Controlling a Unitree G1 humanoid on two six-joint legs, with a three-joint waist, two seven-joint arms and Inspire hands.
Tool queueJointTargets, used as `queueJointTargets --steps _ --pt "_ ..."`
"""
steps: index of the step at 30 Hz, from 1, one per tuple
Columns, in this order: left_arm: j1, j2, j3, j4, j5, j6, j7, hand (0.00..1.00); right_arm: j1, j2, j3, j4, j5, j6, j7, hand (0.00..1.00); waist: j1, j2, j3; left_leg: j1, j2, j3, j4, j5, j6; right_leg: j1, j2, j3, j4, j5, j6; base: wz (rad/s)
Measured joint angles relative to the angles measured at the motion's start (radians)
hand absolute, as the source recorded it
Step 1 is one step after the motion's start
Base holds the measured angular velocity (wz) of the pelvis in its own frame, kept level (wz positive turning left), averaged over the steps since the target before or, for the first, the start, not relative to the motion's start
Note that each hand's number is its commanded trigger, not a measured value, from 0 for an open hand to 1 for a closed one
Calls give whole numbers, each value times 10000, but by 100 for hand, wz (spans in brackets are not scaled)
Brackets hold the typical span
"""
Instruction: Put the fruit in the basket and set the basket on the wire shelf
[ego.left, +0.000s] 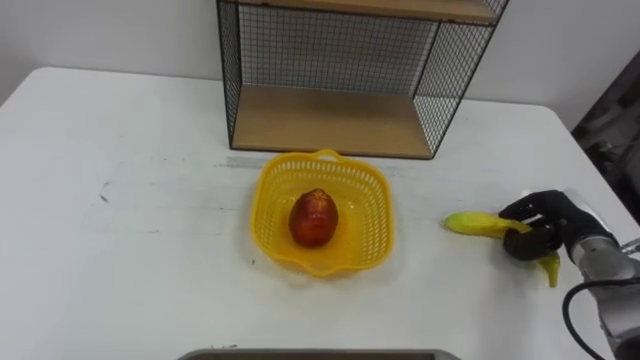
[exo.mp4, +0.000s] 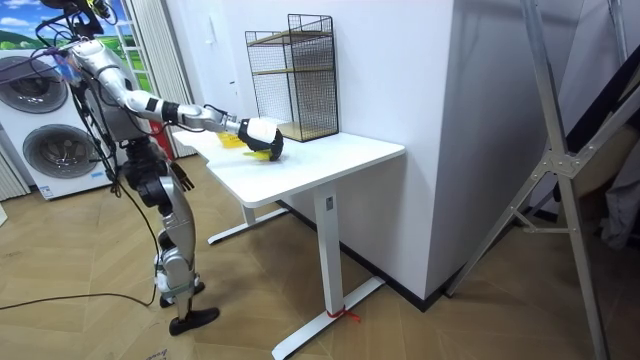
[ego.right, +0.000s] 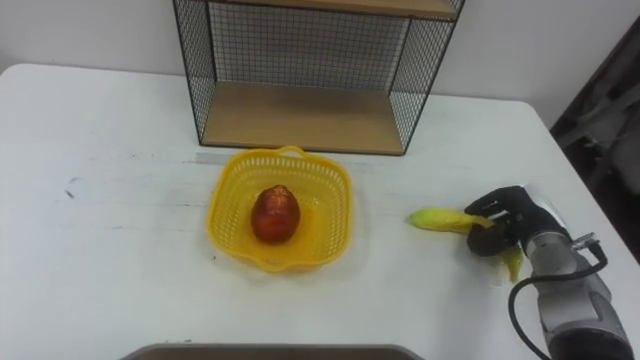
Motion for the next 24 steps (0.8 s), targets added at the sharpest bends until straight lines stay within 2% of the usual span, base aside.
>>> queueJointTargets --steps 14,21,24 --pt "-108 7 0 177 -3 -35 0 0 0 14 8 -4 202 -19 84 100 -1 89 -7 111 11 150 -47 1 1 27 15 125 7 0 0 -1" --pt "-99 -7 -5 283 -405 -32 1 0 2 19 10 -235 1618 186 87 100 4 222 -12 110 2 275 -160 1 0 26 128 336 19 3 -4 -8" --pt "-105 -28 -2 229 -454 -30 1 0 35 28 18 -495 2755 257 93 100 -40 283 -28 109 17 371 -184 1 0 -38 124 420 5 3 -5 -11"
